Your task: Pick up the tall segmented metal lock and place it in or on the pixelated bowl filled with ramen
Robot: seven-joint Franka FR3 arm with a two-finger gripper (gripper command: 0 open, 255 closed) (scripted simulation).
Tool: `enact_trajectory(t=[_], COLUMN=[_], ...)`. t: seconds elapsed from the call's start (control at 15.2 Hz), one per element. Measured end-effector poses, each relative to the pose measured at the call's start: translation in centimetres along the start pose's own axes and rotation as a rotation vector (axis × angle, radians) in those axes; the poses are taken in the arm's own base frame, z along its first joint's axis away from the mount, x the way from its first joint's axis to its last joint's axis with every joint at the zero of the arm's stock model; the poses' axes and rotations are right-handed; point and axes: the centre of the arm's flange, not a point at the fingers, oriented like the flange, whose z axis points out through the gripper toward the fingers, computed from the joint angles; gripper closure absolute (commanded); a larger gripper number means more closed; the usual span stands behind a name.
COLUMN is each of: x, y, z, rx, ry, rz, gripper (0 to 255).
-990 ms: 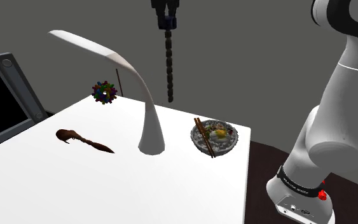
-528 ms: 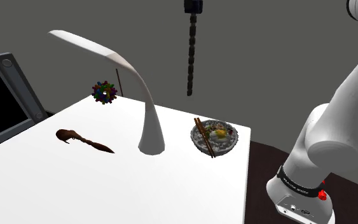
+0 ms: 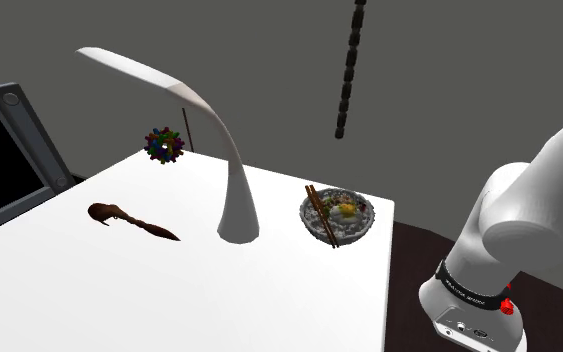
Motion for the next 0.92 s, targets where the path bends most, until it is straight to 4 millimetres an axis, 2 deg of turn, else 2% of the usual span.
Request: enact_trajectory(t=[0.13, 0.26, 0.92], x=[-2.2, -3.0, -3.4], y=[0.4, 0.3, 0.2], z=[-1.4, -1.1, 4.1], rx=[0.000, 0.000, 0.000], ry=[0.001, 0.000, -0.001], rz=[0.000, 0.000, 0.000], gripper=[255, 255, 255])
